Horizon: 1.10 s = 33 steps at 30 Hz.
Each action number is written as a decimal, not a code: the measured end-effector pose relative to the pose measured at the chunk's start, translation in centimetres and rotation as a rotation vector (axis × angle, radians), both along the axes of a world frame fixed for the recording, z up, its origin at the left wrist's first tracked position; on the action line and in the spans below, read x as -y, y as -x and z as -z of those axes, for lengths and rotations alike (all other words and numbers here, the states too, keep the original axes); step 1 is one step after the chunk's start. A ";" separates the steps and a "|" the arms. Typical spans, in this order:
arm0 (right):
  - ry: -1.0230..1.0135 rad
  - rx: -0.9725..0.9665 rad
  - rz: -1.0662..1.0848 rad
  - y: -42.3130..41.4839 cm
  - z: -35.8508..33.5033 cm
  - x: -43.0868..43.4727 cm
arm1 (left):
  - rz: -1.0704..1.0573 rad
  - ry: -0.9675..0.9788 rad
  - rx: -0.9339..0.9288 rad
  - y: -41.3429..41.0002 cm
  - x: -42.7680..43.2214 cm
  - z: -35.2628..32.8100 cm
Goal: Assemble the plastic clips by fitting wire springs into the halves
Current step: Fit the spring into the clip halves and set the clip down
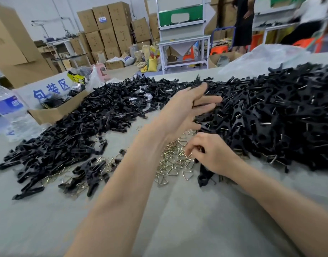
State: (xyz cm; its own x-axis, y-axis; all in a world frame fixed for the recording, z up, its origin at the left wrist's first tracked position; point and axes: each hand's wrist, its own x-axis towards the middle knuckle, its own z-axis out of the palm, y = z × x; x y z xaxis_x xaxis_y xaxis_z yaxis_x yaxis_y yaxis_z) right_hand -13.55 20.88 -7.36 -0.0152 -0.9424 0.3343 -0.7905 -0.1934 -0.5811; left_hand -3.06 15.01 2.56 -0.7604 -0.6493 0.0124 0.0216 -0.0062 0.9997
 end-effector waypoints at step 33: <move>0.176 0.663 0.086 0.5 -0.4 0.6 | -0.371 0.286 -0.008 -2.1 1.6 9.2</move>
State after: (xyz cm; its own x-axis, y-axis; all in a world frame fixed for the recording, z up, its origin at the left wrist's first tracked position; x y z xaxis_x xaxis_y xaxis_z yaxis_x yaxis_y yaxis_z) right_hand -14.02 20.32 -6.96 -0.3410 -0.8612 0.3768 -0.2961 -0.2820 -0.9126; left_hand -0.95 13.42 -6.65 -0.4770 -0.8467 0.2355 -0.0224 0.2796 0.9599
